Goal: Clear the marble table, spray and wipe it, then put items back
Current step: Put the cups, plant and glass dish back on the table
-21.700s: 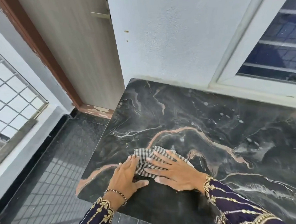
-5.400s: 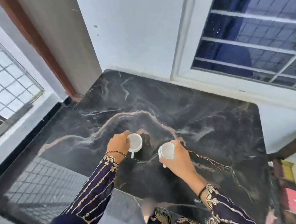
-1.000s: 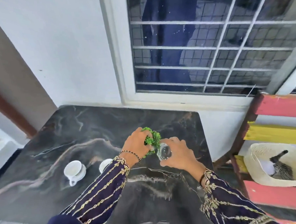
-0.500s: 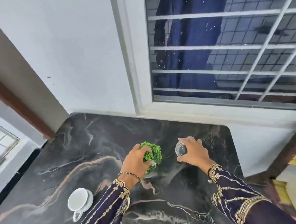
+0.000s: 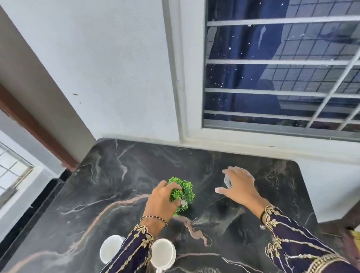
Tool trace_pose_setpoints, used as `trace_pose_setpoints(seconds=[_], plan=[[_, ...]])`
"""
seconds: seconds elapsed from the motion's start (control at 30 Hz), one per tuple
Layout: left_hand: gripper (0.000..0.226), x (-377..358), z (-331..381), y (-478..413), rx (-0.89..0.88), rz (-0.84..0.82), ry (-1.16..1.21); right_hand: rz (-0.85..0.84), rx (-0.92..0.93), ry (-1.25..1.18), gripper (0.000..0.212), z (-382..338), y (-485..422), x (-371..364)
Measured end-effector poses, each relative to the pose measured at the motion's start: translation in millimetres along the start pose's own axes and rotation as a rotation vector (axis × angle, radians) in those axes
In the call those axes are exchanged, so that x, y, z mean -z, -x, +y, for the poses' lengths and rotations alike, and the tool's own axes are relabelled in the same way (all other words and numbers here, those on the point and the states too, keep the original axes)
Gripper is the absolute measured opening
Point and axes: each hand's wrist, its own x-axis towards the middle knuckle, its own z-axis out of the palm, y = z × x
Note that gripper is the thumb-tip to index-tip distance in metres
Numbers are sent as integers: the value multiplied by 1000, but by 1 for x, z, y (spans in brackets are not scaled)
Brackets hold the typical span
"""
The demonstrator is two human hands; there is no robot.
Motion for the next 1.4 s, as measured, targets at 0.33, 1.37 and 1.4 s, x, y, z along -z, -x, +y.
trace_pose_setpoints(seconds=[0.33, 1.37, 1.4], plan=[[32, 47, -94, -43, 29, 26, 45, -160, 71, -421, 59, -144, -23, -53], [42, 109, -210, -91, -57, 182, -322, -96, -113, -756, 40, -278, -72, -107], [41, 108, -206, -82, -74, 203, -340, -93, -111, -754, 38, -274, -61, -103]])
